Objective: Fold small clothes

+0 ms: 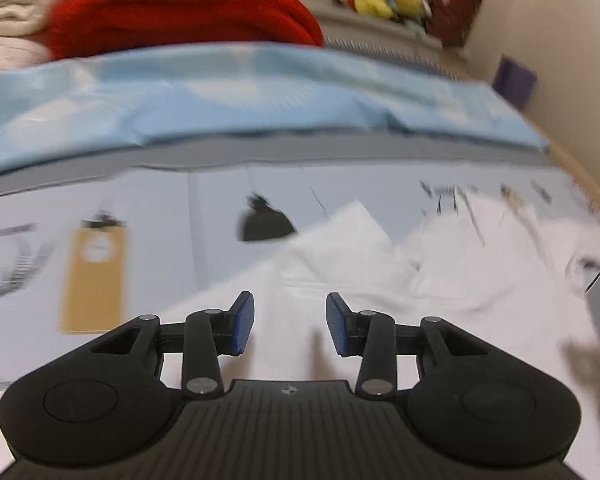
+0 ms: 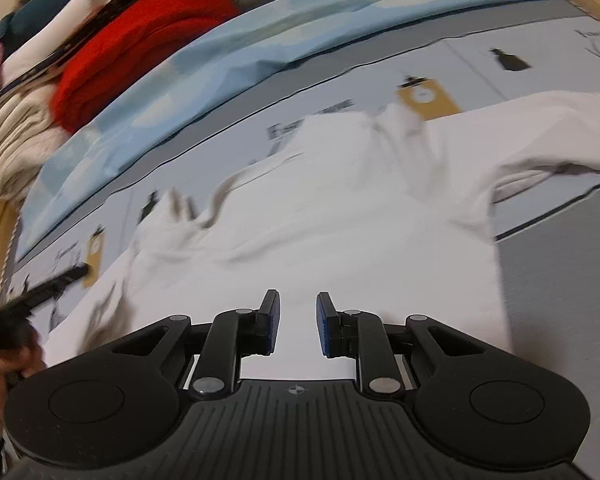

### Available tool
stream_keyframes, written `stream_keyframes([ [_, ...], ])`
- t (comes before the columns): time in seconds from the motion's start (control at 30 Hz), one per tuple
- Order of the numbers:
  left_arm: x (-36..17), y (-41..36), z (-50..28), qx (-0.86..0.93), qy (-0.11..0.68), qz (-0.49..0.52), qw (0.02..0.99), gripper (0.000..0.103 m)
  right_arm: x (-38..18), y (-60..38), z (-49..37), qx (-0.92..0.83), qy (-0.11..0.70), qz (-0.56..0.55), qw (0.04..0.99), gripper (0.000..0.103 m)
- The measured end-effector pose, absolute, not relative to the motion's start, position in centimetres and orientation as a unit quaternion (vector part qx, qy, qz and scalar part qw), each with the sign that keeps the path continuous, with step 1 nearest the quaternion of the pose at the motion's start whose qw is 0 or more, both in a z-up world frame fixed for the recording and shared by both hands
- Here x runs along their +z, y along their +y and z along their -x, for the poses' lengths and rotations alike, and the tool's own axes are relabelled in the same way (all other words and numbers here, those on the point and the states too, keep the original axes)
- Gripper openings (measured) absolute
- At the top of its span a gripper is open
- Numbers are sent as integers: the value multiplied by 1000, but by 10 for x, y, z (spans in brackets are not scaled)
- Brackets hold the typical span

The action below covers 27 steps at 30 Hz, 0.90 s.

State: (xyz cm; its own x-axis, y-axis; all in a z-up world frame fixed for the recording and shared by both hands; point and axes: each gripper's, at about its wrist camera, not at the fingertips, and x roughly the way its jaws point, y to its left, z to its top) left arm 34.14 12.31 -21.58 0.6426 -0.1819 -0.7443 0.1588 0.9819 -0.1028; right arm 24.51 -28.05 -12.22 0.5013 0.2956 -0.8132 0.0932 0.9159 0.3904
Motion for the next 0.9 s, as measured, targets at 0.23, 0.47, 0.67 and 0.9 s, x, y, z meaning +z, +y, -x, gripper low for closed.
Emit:
stream_keyframes([
  [0.23, -263, 127, -370, -18, 432, 34, 901, 35, -155, -380, -286, -57, 437, -206, 874, 24],
  [0.47, -256, 148, -370, 40, 405, 37, 913, 24, -228, -485, -315, -164, 398, -221, 875, 23],
  [0.67, -237, 147, -375, 39, 423, 78, 902, 33, -224, -496, -296, -216, 385, -207, 873, 5],
  [0.9, -151, 132, -337, 69, 461, 114, 877, 34, -195, -523, -264, -250, 335, -256, 872, 16],
])
